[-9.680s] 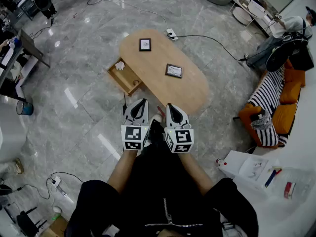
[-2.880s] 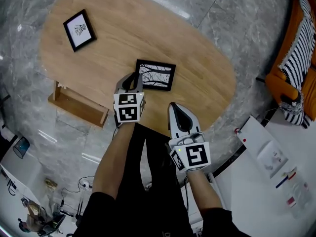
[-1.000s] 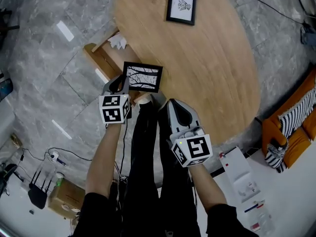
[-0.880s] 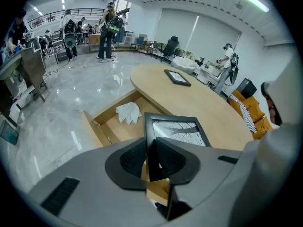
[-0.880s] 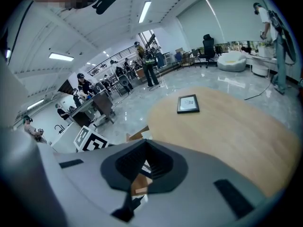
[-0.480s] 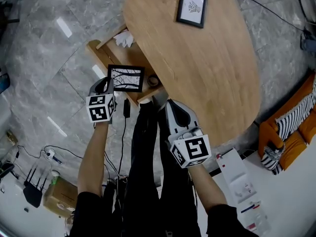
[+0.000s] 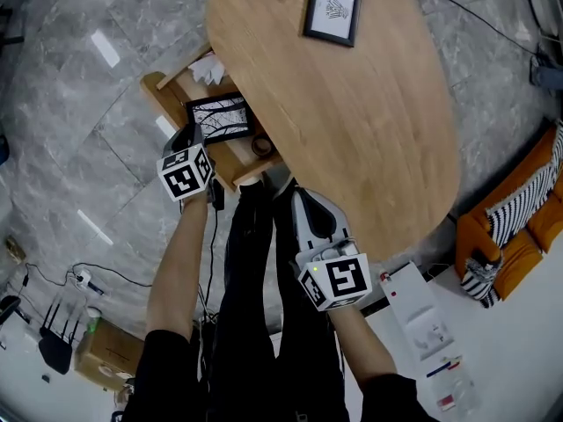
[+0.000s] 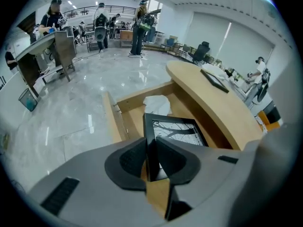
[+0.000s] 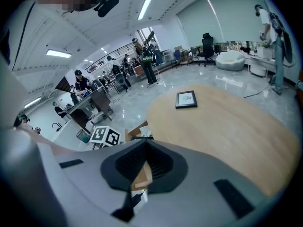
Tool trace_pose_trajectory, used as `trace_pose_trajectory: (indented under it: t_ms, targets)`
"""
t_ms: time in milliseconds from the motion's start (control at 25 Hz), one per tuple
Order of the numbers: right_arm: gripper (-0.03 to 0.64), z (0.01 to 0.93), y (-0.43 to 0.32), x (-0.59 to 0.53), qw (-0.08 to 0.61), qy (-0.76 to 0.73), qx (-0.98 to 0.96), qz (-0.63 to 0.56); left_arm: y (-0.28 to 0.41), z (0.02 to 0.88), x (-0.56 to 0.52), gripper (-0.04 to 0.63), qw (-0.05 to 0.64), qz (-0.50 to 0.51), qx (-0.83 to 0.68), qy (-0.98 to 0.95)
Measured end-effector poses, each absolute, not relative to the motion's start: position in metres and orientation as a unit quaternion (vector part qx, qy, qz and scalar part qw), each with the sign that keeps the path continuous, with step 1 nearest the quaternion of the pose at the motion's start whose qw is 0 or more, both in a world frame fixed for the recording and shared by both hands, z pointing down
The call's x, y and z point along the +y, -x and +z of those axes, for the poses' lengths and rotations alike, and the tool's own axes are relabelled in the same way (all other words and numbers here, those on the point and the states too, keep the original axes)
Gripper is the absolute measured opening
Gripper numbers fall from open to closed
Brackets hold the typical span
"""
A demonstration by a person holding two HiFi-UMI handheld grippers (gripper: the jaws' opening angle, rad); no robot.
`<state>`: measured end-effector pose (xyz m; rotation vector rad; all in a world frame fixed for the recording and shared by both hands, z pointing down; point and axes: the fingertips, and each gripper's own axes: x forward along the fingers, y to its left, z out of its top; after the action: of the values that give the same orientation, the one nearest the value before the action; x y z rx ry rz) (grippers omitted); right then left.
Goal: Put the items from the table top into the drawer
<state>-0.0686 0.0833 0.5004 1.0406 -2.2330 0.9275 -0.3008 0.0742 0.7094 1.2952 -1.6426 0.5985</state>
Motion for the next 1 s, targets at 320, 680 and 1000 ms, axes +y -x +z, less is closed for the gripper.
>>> trace_pose_trajectory:
  t_ms: [320,680,1000]
  targets:
    - [0.008,0.504,0.052,0.094,0.252,-0.390,-0.811,0.355,0.286,0.735,0.074,0.077,0.478,0.251,-0.681,-0.494]
    - [0.008,0.512,0.028,0.085,0.245,-0.406,-0.800,0.368,0.275,0.732,0.074,0.087,0.468,0.257,-0.679,-0.504]
    - [0.008,0.506,0.029,0.079,0.235,-0.402,-0.804,0.369,0.268,0.701,0.060,0.086,0.429,0.262,-0.674,-0.541]
